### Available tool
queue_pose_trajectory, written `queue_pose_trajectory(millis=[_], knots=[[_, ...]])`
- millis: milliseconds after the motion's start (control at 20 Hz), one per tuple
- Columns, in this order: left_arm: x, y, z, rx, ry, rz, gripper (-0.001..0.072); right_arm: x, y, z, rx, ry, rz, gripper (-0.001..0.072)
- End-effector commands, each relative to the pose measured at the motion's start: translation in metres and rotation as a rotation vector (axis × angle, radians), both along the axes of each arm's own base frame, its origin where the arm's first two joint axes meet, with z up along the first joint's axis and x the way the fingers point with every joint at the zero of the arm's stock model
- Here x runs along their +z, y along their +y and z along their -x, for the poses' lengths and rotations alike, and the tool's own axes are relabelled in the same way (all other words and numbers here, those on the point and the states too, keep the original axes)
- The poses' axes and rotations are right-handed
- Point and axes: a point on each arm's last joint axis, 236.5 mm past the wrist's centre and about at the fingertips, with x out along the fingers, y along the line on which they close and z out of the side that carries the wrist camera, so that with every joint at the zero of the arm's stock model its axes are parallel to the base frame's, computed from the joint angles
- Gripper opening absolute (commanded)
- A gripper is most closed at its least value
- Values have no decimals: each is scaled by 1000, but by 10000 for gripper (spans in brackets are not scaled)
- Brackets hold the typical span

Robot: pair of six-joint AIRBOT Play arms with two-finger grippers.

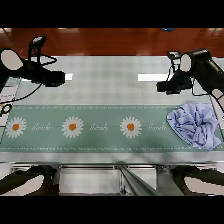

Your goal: Fold the shirts.

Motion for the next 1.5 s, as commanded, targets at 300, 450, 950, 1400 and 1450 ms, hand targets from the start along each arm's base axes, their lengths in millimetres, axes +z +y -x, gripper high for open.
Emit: queue_pose_trajectory(millis=[300, 450, 950, 1400, 1450], knots=[[0, 0, 0, 0, 0, 0, 17, 0, 0, 0, 1, 0, 0, 30], [0, 0, 0, 0, 0, -1, 17, 0, 0, 0, 1, 0, 0, 30], [45, 8, -83, 81, -384, 25, 151, 28, 6, -69, 31, -303, -30, 369], [26, 55, -17, 174, -214, 97, 504, 79, -149, 77, -352, -316, 159, 414], [12, 39, 0, 160, -189, 153, 504, 58, -149, 104, -391, -281, 148, 414]])
